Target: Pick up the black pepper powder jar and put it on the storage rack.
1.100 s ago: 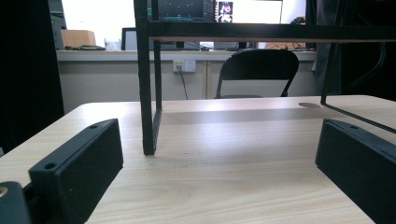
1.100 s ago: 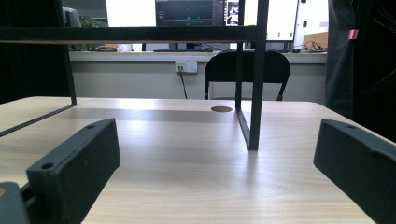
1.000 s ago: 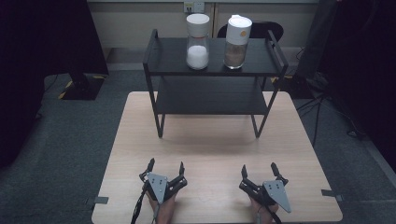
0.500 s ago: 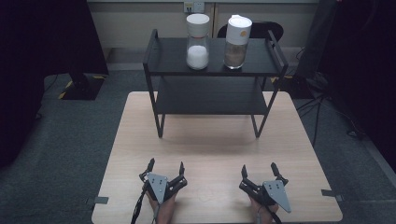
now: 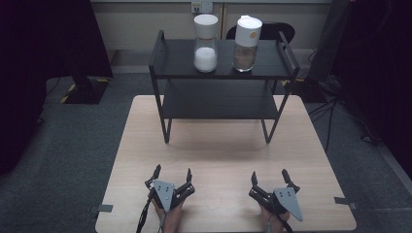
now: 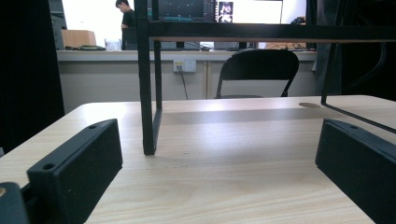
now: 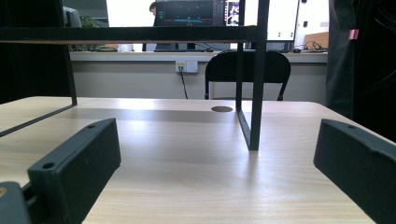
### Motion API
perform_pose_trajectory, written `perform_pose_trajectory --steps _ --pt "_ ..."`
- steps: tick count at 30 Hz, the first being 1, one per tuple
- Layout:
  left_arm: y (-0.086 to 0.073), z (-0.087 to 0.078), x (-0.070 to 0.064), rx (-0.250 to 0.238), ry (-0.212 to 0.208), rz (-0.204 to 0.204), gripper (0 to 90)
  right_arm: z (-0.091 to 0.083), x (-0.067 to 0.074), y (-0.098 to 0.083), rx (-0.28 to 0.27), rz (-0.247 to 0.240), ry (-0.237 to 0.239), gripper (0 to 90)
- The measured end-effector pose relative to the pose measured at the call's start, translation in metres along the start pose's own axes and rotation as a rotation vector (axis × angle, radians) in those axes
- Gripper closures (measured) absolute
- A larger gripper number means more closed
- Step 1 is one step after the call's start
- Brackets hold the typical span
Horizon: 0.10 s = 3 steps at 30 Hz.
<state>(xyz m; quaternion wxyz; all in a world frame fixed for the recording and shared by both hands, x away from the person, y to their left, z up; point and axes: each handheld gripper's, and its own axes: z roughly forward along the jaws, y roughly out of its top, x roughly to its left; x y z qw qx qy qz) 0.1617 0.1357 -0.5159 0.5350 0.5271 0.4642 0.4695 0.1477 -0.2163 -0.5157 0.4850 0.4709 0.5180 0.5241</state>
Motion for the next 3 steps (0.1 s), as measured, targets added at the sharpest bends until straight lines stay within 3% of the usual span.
perform_pose_trajectory --steps 3 --pt "0.0009 0.0008 -0.0006 0.004 0.006 -0.005 0.0 0.0001 0.0000 0.0001 0.000 0.000 0.000 0.0"
